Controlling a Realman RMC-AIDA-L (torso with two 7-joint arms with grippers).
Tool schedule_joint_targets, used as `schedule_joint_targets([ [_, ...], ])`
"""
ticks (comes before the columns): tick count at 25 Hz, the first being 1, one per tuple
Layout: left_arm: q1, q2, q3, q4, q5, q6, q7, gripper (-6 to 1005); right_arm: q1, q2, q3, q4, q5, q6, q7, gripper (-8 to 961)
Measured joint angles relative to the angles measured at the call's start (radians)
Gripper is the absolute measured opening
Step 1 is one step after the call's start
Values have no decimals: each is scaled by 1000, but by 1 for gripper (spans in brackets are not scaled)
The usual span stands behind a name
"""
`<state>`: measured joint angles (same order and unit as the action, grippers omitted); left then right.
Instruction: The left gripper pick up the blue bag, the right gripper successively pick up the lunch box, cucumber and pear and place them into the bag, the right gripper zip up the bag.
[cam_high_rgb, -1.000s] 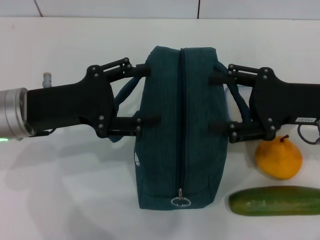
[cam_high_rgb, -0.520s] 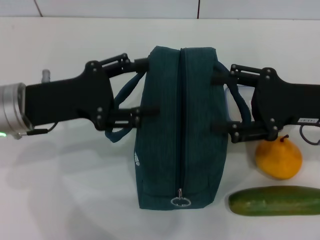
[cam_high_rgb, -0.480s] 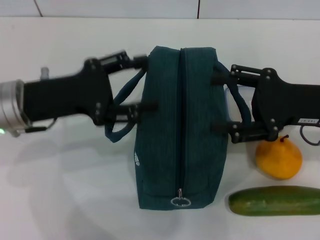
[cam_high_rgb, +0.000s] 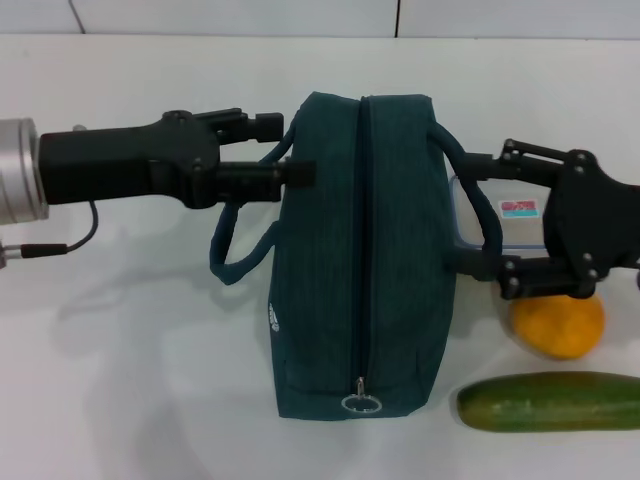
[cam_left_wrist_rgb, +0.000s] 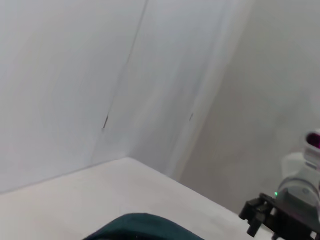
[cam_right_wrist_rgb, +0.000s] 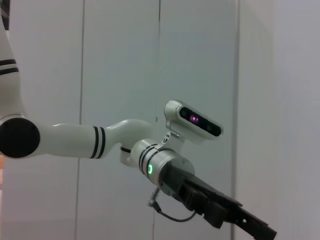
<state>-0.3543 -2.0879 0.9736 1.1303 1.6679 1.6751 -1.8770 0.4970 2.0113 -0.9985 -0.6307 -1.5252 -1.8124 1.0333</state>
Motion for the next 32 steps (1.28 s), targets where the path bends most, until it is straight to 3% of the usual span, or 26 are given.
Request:
schedule_joint_targets([
  [12, -24, -1, 116, -1, 94, -185, -172, 799, -27, 0, 0, -13, 9, -7, 2, 842],
  [27, -93, 5, 112, -139, 114, -219, -64, 768, -28, 0, 0, 4, 10, -5, -17, 842],
  [29, -94, 5, 108, -147, 111, -235, -65, 540, -29, 1, -1, 14, 10, -5, -28, 842],
  [32, -95, 4, 101, -150, 98, -242, -65, 414, -31, 1, -1, 26, 10, -5, -29, 842],
])
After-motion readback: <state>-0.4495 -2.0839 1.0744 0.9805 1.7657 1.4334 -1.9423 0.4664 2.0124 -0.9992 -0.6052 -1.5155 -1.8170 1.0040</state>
